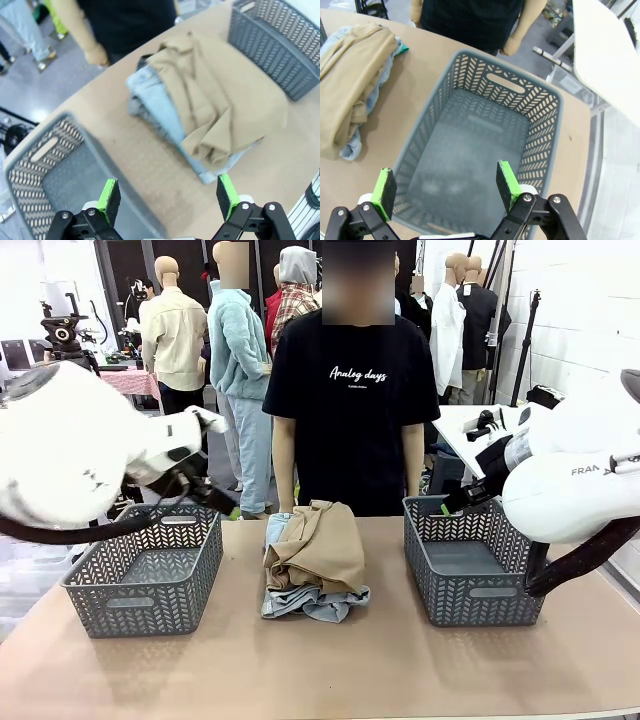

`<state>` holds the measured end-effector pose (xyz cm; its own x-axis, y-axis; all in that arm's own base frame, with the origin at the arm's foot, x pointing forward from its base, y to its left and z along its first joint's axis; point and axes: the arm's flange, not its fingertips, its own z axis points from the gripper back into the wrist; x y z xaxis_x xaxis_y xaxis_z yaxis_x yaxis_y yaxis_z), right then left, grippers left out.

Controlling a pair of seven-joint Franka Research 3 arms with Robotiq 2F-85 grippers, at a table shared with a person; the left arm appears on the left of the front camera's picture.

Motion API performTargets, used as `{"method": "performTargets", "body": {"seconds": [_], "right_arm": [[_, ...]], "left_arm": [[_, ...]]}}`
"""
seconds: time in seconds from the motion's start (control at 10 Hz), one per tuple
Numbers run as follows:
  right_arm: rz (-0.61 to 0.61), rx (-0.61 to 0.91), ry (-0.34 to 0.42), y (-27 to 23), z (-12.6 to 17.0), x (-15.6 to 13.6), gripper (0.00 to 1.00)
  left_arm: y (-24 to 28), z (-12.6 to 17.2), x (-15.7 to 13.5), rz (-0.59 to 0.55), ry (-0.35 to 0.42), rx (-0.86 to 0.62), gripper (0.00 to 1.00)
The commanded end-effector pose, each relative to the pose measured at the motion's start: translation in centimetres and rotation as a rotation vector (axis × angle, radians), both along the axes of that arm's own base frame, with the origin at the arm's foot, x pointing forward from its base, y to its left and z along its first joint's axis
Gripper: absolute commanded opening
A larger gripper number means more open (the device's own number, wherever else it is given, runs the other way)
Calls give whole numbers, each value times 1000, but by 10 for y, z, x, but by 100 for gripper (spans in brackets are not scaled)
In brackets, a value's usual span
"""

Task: Sort the tops and bottoms.
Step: Lift clothes from the center of the table with your left hand.

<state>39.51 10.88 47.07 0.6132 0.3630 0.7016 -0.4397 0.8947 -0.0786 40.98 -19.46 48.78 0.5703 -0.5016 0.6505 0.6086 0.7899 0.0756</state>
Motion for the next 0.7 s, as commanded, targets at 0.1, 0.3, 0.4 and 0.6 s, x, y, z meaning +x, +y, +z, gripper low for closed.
{"method": "performTargets", "body": {"seconds": [0.1, 0.3, 0.4, 0.6], "right_arm": [[2, -5, 0, -1, -1, 1, 100], [2, -5, 0, -1, -1, 1, 100], [2, -5, 0, -1, -1, 1, 100], [2, -5, 0, -1, -1, 1, 100]], "left_arm": [[-65, -7, 46, -92, 109, 88, 100], [-104, -16, 62, -127, 166, 133, 100], [-121, -20, 70, -127, 173, 149, 100], [-146, -33, 81, -152, 255, 211, 100]]}}
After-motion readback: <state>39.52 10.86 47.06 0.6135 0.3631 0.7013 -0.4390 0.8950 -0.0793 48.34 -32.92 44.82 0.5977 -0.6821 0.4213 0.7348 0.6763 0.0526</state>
